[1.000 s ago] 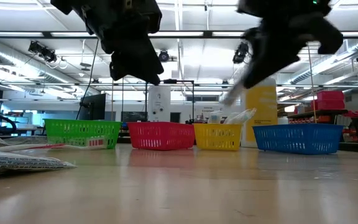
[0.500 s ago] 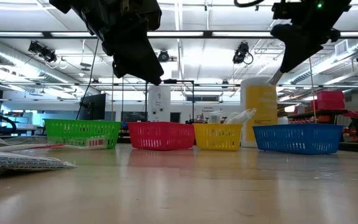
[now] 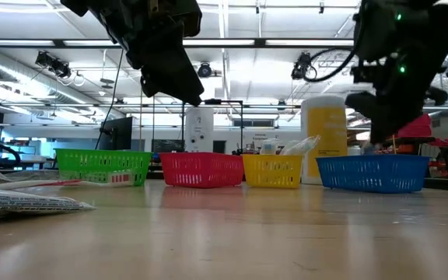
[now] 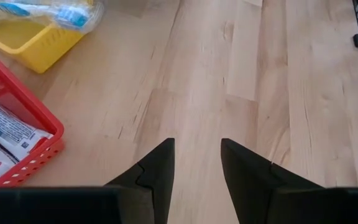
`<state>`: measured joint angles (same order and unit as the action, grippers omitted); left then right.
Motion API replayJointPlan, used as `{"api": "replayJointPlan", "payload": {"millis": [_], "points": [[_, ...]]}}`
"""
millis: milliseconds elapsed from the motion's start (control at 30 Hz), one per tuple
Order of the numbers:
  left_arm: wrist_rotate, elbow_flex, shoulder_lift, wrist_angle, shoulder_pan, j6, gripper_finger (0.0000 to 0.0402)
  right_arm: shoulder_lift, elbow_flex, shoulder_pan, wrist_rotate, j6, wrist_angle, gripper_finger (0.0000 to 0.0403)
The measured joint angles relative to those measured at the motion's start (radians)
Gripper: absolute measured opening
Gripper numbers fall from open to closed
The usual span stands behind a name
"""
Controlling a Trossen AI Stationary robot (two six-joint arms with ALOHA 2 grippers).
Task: Pick & Place Travel size toiletries
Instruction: Put the silver nail cutter into the blue bin, then put the orange toothbrush into the yellow bin
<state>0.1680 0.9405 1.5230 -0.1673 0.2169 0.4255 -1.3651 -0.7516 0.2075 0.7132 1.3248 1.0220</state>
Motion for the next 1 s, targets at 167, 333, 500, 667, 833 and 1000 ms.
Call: {"api": "replayJointPlan", "payload": {"millis": [167, 333, 500, 667, 833, 1000], "points": [[0.0, 0.0, 0.0, 0.0, 0.0, 0.008, 0.0137, 0.0, 0.057, -0.043, -0.117, -0.059, -0.068, 0.0076], [0.0, 0.0, 0.0, 0.0, 0.0, 0.007, 0.0137, 0.0, 0.073, -0.074, -0.148, -0.107, -0.107, 0.0107], [0.011, 0.0, 0.0, -0.026, 0.0, -0.01, 0.0133, 0.0, 0.072, -0.095, -0.148, -0.187, -0.148, 0.014], [0.049, 0.0, 0.0, -0.052, 0.0, -0.013, 0.0122, 0.0, 0.016, -0.111, -0.158, -0.343, -0.117, 0.017], [0.014, -0.001, -0.038, -0.077, 0.001, -0.013, 0.0114, 0.0, -0.099, -0.118, -0.146, -0.491, -0.104, 0.0189], [0.067, -0.001, -0.138, -0.267, 0.014, 0.057, 0.0116, 0.0, -0.168, -0.118, -0.099, -0.614, -0.236, 0.0198]]}}
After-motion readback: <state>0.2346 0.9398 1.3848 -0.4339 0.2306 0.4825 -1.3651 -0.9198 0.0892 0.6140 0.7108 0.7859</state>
